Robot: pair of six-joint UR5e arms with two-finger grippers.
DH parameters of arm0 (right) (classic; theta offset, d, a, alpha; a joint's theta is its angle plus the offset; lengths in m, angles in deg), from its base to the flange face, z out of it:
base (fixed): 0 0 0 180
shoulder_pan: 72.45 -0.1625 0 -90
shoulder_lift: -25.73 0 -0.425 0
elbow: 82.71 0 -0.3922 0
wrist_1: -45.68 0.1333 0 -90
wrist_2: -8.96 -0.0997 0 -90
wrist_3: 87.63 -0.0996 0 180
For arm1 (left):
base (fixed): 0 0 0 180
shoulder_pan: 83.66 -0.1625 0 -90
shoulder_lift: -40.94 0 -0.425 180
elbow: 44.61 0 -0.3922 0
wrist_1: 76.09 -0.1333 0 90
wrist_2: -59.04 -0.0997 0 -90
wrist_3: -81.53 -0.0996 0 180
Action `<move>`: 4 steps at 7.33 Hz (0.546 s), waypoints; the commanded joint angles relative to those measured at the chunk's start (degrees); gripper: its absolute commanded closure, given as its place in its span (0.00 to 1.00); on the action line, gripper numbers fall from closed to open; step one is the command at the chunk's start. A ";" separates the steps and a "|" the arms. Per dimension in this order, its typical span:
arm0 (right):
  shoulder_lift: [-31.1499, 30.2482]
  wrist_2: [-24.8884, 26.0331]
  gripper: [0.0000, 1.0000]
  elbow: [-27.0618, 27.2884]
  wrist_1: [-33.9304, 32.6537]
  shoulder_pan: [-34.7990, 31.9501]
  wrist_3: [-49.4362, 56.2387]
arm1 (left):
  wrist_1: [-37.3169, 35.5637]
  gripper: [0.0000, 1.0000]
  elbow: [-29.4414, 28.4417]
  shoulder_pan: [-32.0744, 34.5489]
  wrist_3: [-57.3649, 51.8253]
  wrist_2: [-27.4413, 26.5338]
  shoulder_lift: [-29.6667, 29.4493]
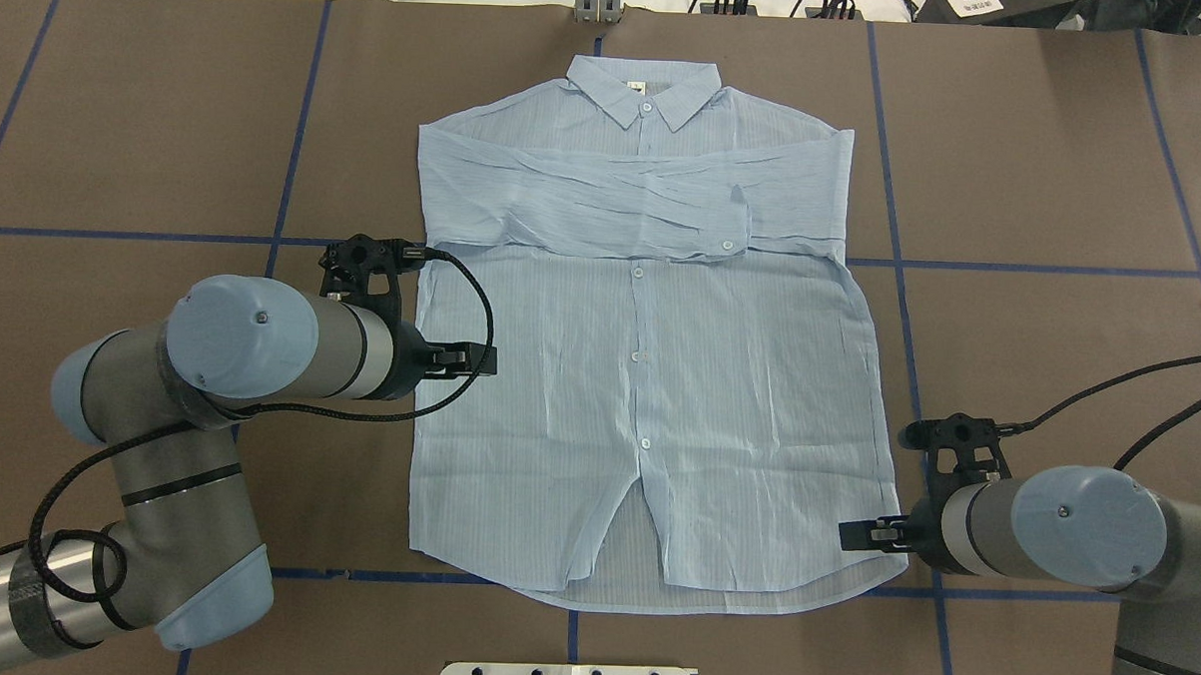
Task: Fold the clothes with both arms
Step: 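Release the sleeve with the left gripper while the right gripper moves toward the hem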
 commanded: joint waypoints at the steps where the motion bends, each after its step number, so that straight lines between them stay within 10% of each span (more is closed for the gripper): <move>1: -0.37 -0.71 0.23 -0.05 -0.17 0.05 -0.01 | 0.81 0.00 -0.02 0.08 0.07 0.00 0.07; 4: -0.37 -0.89 0.30 -0.23 -0.43 0.05 -0.01 | 0.99 0.00 0.07 0.17 -0.02 0.00 0.15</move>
